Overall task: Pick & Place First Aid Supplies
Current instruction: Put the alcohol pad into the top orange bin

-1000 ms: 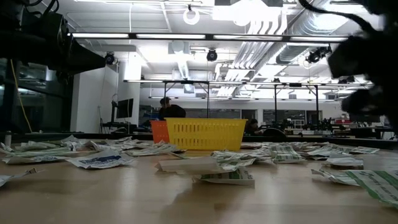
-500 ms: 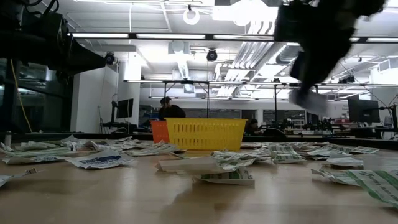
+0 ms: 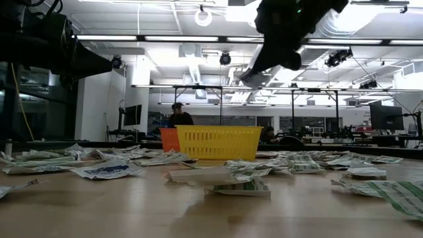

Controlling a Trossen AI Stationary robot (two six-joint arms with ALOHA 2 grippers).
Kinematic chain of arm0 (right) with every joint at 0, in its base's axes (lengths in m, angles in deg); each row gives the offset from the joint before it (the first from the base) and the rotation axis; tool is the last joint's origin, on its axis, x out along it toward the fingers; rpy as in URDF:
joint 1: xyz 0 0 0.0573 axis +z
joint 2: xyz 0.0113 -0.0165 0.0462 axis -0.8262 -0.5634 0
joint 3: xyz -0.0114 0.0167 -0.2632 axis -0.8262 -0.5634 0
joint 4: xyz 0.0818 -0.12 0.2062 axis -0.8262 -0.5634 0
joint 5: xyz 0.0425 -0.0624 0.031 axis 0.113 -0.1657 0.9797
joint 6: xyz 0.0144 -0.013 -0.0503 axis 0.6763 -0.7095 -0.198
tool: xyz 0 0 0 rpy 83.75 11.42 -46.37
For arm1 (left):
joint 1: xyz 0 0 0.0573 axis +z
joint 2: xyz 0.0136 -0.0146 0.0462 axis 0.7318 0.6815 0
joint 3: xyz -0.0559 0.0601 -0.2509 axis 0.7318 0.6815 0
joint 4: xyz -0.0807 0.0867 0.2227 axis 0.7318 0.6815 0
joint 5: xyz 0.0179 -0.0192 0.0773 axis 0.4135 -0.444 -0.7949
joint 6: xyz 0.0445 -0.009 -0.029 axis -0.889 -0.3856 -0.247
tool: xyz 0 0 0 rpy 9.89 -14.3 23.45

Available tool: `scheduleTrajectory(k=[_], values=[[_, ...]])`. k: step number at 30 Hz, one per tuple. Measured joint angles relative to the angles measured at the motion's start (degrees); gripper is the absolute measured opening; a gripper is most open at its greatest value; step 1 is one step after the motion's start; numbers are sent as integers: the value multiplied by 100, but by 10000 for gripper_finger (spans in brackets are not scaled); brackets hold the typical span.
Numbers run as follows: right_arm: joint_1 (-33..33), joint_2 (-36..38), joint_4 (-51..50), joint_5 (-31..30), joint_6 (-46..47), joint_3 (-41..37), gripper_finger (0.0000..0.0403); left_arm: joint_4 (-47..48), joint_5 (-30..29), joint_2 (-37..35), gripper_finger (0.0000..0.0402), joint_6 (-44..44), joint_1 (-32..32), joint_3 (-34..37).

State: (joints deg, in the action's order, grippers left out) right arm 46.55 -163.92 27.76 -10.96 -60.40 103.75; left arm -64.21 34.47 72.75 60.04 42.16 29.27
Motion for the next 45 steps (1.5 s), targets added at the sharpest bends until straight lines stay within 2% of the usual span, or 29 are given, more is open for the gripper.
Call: scheduleTrajectory(k=[8, 15, 21, 28, 36, 41, 45], values=[[-1194, -177, 641, -649, 598, 73, 0, 0, -2, 0, 73, 0, 0, 1], [-1970, -903, 1935, -561, 1253, 73, 0, 0, -1, 0, 73, 0, -2, 0], [-2363, -1661, 2736, -428, 1895, 112, 0, -1, -2, 1, 73, 1, 0, 0], [-2611, -2570, 2680, -31, 2099, 963, 0, 0, -2, 0, 73, 0, 0, -1], [-2694, -3249, 1917, 308, 1833, 2000, 0, 0, -2, 0, 73, 0, -2, 0], [-2691, -3432, 1811, 585, 1811, 2198, 0, 0, -2, 1, 73, 1, -1, 0], [-2698, -3431, 1594, 494, 1811, 2205, 1, 0, -2, 0, 73, 0, -1, 0]])
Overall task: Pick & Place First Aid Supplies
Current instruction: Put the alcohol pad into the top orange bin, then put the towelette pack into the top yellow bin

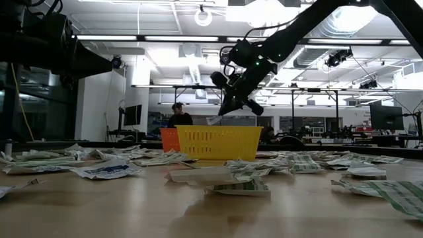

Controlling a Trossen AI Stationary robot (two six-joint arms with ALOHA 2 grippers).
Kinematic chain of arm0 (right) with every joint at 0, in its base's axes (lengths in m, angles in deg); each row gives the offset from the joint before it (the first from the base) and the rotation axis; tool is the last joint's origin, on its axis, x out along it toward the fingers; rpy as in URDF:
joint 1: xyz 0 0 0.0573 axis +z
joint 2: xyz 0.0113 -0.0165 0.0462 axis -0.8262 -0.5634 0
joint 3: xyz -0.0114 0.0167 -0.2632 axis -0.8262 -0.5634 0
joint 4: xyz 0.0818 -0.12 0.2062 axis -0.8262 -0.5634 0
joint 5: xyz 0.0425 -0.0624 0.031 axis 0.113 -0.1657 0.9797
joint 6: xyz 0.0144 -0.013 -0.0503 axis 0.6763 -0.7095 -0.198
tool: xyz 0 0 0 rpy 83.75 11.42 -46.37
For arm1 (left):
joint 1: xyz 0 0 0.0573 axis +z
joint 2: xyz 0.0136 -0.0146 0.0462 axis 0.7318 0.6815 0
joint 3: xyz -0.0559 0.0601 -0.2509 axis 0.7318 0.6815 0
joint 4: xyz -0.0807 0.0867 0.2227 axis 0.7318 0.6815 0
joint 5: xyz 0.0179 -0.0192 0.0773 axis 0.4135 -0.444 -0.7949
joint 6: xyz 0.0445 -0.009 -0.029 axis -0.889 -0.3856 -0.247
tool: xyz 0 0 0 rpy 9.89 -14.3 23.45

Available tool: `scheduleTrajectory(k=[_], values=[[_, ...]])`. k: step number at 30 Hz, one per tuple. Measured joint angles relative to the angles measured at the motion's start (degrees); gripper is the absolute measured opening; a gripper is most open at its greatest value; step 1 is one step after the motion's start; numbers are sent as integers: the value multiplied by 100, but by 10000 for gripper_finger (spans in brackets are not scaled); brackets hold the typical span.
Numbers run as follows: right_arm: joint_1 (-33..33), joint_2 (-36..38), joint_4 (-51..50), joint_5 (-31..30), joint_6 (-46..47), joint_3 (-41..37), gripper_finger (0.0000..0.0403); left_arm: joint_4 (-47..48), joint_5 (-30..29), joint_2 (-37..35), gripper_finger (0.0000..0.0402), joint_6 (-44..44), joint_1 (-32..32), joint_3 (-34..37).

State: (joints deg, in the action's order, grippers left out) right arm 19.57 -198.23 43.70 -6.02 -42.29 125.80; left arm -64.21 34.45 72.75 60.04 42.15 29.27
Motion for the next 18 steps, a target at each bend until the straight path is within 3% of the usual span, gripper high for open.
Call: scheduleTrajectory(k=[5, 10, 18], values=[[-28, -1, -165, 44, 0, -3, 23, 0, 0, 0, 73, 0, 0, 1], [-28, -1, -171, 98, 42, -3, 73, 0, 0, 0, 73, 0, -1, 1], [-26, 45, -152, 763, -96, -3, 141, 0, 2, 0, 73, 0, 1, 1]])
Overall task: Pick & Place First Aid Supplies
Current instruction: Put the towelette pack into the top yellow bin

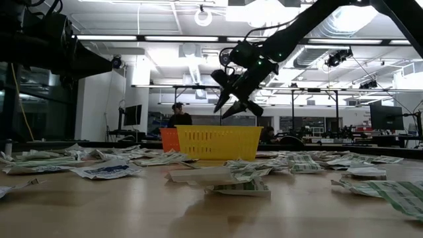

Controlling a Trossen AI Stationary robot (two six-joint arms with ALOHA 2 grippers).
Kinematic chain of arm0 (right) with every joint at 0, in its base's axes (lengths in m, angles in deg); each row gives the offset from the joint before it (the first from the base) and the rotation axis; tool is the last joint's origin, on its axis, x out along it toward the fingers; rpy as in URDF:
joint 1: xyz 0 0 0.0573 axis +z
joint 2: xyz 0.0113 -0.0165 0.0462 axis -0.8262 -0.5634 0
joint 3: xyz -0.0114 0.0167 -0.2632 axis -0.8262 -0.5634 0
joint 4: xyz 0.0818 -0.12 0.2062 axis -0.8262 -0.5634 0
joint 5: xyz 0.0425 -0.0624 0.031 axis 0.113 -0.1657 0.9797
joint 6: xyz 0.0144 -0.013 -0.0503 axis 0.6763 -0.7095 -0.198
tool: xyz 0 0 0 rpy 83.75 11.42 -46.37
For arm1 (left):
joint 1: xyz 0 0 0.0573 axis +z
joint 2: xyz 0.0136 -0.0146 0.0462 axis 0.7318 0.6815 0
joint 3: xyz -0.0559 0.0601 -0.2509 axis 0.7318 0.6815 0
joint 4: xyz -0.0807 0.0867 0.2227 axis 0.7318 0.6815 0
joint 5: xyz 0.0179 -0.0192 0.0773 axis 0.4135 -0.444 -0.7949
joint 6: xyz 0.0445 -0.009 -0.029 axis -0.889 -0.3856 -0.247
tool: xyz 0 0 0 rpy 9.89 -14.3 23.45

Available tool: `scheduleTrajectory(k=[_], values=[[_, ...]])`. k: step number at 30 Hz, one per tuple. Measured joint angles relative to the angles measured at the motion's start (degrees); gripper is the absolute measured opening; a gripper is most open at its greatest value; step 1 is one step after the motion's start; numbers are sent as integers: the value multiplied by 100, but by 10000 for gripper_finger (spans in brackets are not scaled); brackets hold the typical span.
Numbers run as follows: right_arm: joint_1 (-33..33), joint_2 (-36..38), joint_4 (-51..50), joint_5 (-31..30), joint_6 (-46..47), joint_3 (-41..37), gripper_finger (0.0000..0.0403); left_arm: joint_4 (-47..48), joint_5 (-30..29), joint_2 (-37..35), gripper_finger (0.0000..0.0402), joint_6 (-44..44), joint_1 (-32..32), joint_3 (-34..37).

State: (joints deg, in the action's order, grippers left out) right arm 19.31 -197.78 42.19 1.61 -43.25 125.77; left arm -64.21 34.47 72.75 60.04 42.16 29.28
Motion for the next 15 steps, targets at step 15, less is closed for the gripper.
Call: scheduleTrajectory(k=[15], values=[[578, 846, -398, 743, -1805, 0, 146, 0, -2, 1, 73, 0, 0, 0]])
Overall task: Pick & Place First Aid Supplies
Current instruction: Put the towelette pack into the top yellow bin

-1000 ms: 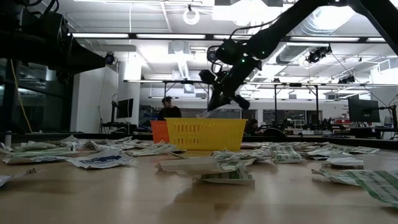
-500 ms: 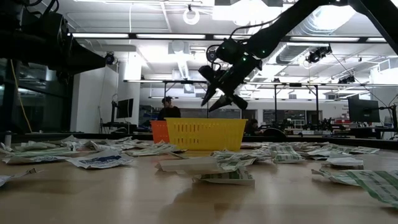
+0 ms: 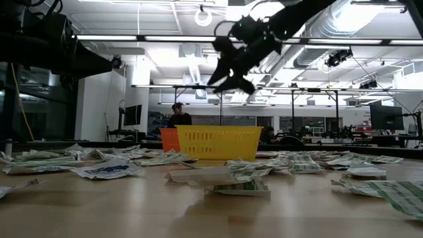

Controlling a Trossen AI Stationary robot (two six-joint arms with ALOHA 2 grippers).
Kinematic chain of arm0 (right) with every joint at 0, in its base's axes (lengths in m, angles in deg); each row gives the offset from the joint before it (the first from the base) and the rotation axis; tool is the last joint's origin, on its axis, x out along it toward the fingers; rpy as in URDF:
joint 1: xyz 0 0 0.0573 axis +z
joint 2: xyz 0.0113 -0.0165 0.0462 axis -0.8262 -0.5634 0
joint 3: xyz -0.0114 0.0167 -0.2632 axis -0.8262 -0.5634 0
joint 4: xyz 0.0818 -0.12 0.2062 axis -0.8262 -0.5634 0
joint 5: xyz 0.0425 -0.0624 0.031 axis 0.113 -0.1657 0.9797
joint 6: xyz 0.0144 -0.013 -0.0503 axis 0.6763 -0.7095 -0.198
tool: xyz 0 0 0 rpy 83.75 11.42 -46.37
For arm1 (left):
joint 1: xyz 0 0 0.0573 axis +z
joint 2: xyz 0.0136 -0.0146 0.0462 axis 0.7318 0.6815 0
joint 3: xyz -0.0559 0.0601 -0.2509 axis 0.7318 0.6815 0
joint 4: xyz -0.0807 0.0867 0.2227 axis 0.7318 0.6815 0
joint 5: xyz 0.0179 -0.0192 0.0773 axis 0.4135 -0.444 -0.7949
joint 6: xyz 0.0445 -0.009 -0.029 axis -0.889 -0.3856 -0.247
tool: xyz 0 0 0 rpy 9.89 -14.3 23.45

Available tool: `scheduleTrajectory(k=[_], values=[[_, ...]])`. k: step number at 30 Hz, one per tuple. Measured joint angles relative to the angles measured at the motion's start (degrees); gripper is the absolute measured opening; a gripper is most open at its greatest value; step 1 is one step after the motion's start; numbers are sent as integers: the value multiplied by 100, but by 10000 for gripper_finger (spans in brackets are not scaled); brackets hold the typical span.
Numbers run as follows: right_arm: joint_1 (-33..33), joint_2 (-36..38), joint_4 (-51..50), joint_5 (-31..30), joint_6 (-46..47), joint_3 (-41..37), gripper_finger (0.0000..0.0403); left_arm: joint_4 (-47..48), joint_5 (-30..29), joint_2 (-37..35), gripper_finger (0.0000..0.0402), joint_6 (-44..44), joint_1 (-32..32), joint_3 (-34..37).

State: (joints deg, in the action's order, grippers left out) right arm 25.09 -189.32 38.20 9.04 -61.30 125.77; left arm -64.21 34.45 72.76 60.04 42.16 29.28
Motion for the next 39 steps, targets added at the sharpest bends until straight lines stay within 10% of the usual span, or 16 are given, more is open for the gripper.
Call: scheduleTrajectory(k=[15, 39], values=[[1513, 1258, -1727, -168, -1434, -120, 142, 0, 0, -1, 73, 0, 0, 0], [3520, 4801, -500, -1997, 687, -4532, 140, 0, 1, 2, 73, 0, 0, -2]])
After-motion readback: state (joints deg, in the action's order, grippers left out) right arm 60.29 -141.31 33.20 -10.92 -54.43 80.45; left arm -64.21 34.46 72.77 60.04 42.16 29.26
